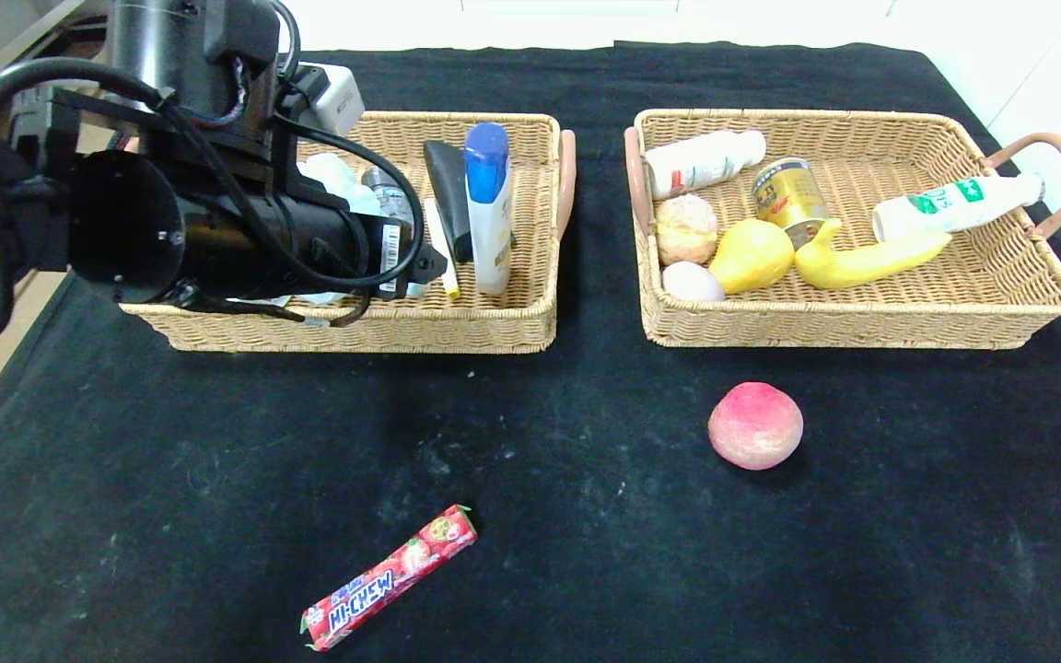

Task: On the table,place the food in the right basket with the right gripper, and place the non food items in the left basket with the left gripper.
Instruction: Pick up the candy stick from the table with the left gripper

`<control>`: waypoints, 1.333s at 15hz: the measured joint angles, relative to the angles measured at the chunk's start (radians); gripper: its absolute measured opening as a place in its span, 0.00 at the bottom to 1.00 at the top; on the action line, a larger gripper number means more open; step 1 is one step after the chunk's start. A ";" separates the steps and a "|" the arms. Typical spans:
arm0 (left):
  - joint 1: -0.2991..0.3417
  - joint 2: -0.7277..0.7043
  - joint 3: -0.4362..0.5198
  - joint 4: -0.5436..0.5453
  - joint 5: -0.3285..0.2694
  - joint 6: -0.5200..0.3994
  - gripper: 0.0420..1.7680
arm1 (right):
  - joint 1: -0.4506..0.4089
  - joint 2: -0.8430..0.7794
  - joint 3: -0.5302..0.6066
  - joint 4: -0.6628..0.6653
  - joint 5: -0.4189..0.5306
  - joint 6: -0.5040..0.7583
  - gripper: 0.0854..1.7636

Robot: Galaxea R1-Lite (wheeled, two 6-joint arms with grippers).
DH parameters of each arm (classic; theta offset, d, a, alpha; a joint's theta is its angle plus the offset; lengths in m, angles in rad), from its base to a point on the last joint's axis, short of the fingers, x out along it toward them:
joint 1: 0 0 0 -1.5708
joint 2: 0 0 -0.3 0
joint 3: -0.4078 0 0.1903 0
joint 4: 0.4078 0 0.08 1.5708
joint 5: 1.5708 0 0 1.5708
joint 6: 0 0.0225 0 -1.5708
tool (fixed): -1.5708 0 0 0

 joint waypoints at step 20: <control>-0.277 -0.169 0.445 0.138 -0.001 0.027 0.96 | 0.001 0.028 0.013 0.002 -0.003 -0.005 0.97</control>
